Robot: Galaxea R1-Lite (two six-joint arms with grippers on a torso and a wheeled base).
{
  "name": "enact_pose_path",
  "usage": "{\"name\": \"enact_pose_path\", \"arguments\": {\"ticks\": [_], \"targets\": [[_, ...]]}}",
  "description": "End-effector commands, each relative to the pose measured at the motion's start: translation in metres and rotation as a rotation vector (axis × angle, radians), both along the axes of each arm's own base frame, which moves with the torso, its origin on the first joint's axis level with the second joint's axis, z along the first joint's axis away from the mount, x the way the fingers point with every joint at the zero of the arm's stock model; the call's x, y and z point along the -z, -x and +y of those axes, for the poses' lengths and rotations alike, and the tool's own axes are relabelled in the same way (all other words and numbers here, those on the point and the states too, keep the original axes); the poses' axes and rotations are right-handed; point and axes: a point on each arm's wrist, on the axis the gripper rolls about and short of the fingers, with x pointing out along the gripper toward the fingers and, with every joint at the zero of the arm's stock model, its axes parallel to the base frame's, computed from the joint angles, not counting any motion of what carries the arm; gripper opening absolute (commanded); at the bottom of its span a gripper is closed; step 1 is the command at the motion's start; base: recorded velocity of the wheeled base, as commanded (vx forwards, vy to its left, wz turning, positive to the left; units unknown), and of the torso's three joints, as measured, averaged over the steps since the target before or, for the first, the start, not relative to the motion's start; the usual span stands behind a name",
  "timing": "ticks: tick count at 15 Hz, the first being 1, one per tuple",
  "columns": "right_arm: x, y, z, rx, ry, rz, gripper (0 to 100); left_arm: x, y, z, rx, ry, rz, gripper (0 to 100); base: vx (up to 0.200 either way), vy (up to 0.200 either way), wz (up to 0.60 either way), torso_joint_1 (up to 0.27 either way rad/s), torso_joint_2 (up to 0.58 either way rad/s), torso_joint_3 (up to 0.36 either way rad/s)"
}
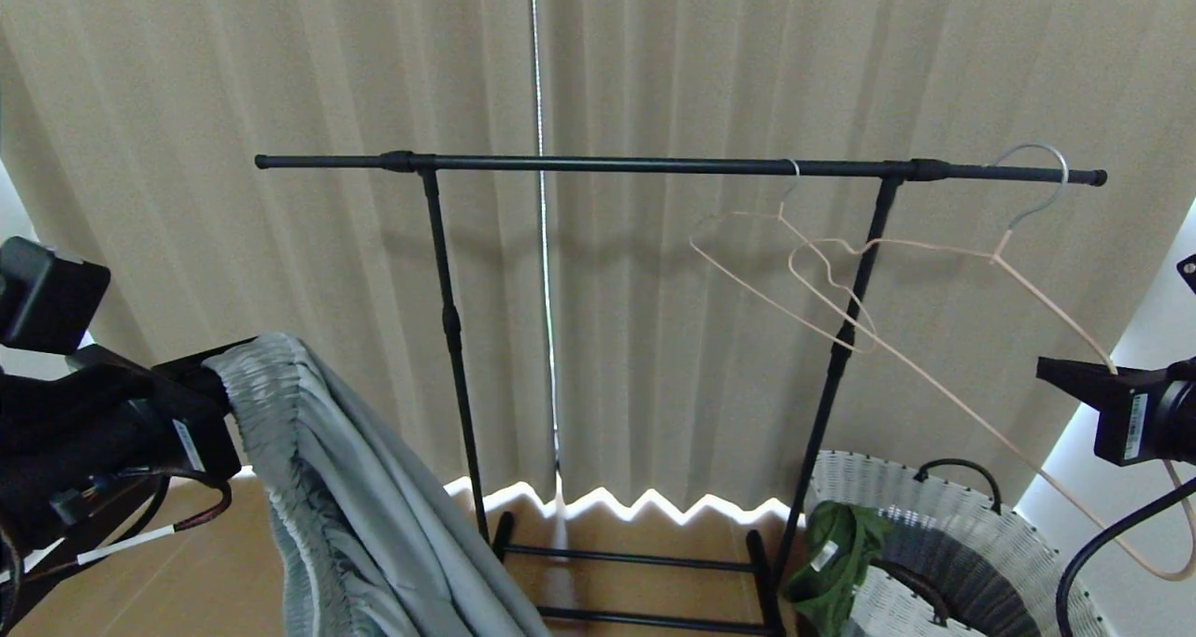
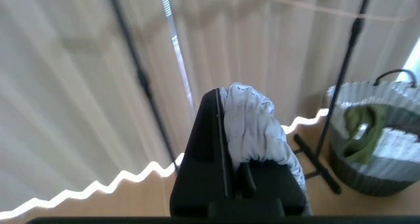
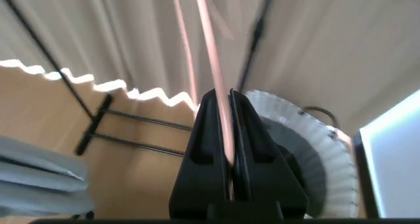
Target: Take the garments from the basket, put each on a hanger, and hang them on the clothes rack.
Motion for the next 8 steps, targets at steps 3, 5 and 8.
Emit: {"name": "enact_pose_path", "arguments": {"ticks": [3,5,8], "targets": [[0.013,-0.003,0.001,-0.002,0.002,0.058,0,0.008,0.000,-0.001,0.007,-0.009,0.033,0,0.000,0.133,0.00,-0.002,0.00,0.003],[0.017,-0.003,0.002,-0.007,-0.009,0.073,0,0.017,0.002,-0.002,0.016,-0.022,0.065,0,0.000,0.000,0.00,0.000,0.00,0.000],[0.012,-0.005,0.029,-0.150,-0.017,0.060,0,0.013,-0.016,-0.006,0.028,-0.085,0.042,0,0.000,0.000,0.00,0.000,0.00,0.000]]}}
